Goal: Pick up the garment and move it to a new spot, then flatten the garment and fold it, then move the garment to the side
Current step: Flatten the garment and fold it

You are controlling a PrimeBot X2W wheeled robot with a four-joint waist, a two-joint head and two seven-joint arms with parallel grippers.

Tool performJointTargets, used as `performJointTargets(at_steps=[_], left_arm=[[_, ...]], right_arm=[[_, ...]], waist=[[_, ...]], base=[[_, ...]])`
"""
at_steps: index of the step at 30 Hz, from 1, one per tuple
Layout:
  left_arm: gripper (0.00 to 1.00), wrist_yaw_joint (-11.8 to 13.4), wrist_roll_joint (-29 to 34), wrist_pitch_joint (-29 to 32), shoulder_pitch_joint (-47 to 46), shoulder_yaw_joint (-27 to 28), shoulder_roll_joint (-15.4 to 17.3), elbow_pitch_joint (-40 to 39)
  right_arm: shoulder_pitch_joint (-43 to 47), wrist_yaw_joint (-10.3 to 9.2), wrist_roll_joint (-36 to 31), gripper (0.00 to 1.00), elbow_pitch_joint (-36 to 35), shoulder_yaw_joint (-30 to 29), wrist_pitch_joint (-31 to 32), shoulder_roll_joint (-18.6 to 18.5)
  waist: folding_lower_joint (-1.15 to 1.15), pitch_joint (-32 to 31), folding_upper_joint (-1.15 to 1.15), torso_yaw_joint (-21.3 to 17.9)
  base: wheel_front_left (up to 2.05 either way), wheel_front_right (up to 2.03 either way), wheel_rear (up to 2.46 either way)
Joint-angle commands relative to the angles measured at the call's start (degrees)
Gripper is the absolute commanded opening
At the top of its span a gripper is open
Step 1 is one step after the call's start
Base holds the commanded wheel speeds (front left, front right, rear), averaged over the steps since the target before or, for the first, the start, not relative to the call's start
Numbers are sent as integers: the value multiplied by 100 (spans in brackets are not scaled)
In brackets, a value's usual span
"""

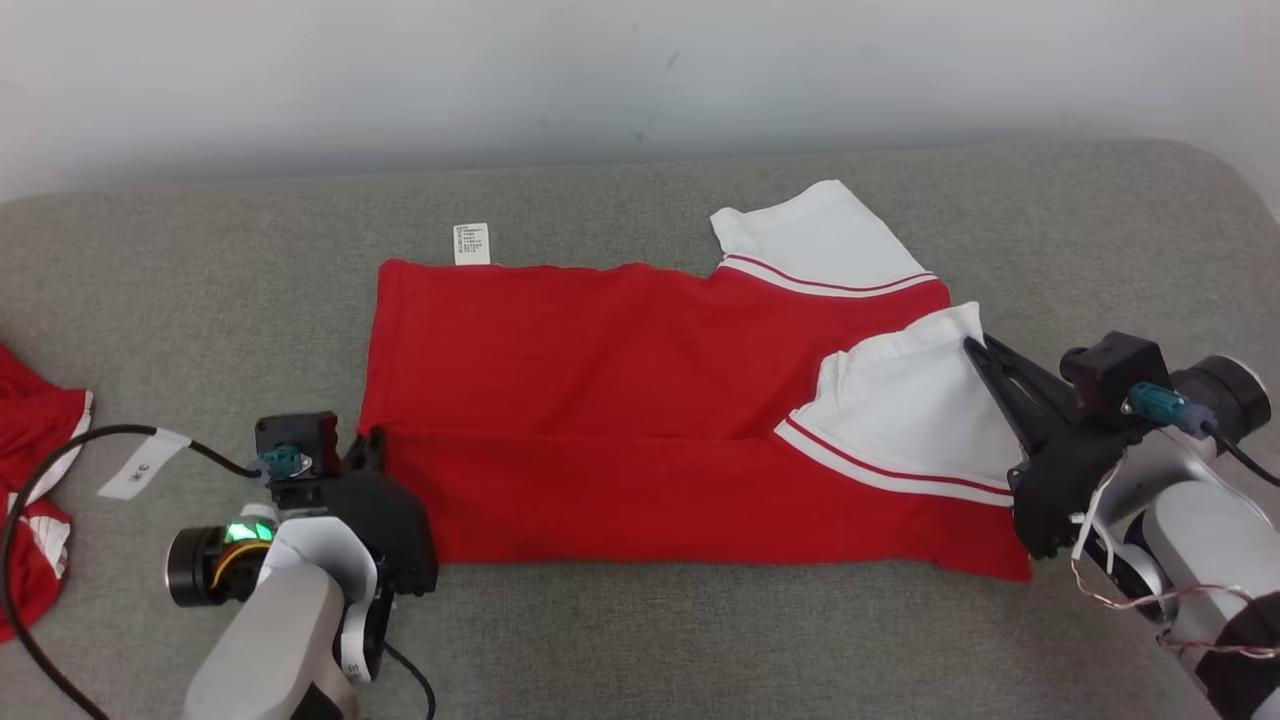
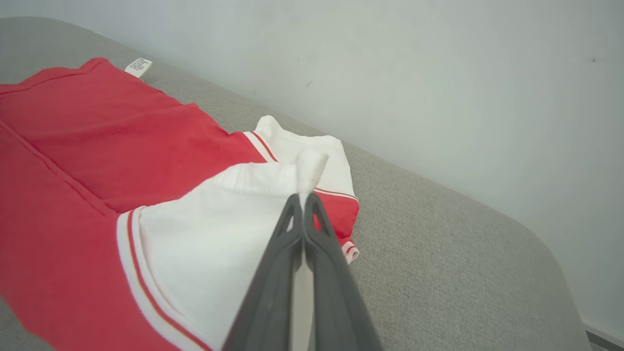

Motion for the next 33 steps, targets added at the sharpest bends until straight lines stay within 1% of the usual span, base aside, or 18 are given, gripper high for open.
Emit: performJointTargets(at_steps=[1, 2, 3, 4, 5, 6, 11, 14, 17, 21, 22, 23, 25, 29, 30, 31, 32, 33], left_arm=[[90, -6, 24, -121, -115, 14, 8, 50], [100, -3, 23, -186, -135, 12, -3, 93], [100, 5, 46, -233, -159, -5, -13, 123], [100, 21, 69, -313, -183, -13, -25, 149], [100, 29, 75, -374, -208, -12, -35, 181], [100, 29, 69, -421, -228, -10, -39, 227], [100, -45, 42, -593, -60, -50, -2, 429], [100, -63, 42, -547, 155, -110, 9, 499], [100, -118, 9, -458, 336, -169, 9, 527], [100, -92, -6, -231, 601, -253, 34, 564], [100, -109, -86, -147, 663, -234, 26, 537], [100, -103, -90, -111, 689, -240, 31, 537], [100, -72, -105, -74, 703, -224, 21, 534], [100, -12, -151, 74, 642, -219, 16, 634], [100, -12, -151, 74, 642, -219, 16, 634], [74, 17, -161, 129, 612, -221, 20, 658], [45, 18, -169, 177, 592, -227, 20, 666], [0, 29, -180, 199, 591, -229, 1, 663]], right_arm=[[-133, 6, 41, 0, 92, 85, -47, 30], [-209, 6, 70, 0, 191, 140, -85, 46], [-284, 6, 102, 0, 281, 185, -113, 67], [-374, 6, 88, 21, 368, 268, -174, 85], [-434, 6, 96, 88, 442, 311, -229, 113], [-504, 6, 109, 100, 578, 298, -289, 152], [-576, 6, 308, 100, 983, 318, -500, 348], [-378, 6, 515, 100, 1131, 199, -385, 370], [-128, 6, 719, 100, 1118, -102, -167, 374], [399, 6, 728, 100, 806, -546, 235, 359], [661, 6, 629, 100, 551, -832, 446, 347], [807, 6, 562, 100, 430, -993, 566, 368], [1128, 6, 429, 100, 175, -1320, 845, 487], [1701, 6, 66, 100, -341, -2041, 1507, 877], [1701, 6, 66, 100, -341, -2041, 1507, 877], [1834, 6, -72, 100, -466, -2258, 1651, 995], [1966, 6, -224, 100, -608, -2452, 1787, 1131], [2095, 6, -351, 100, -757, -2641, 1901, 1296]], waist=[[-1, 37, -1, 32], [-1, 47, -1, 42], [-1, 60, -1, 51], [-1, 68, -1, 61], [-1, 69, -1, 71], [-1, 70, -1, 79], [-1, -44, -1, 127], [-1, -183, -1, 162], [-1, -337, -1, 168], [-1, -490, -1, 115], [-1, -519, -1, 66], [-1, -523, -1, 34], [-1, -519, -1, -19], [-1, -450, -1, -126], [-1, -450, -1, -126], [-1, -422, -1, -148], [-1, -390, -1, -164], [-1, -355, -1, -172]], base=[[0, 0, 0], [0, 0, 0], [0, 0, 0], [0, 0, 0], [0, 0, 0], [0, 0, 0], [0, 0, 0], [0, 0, 0], [0, 0, 0], [0, 0, 0], [0, 0, 0], [0, 0, 0], [0, 0, 0], [0, 0, 0], [0, 0, 0], [0, 0, 0], [0, 0, 0], [0, 0, 0]])
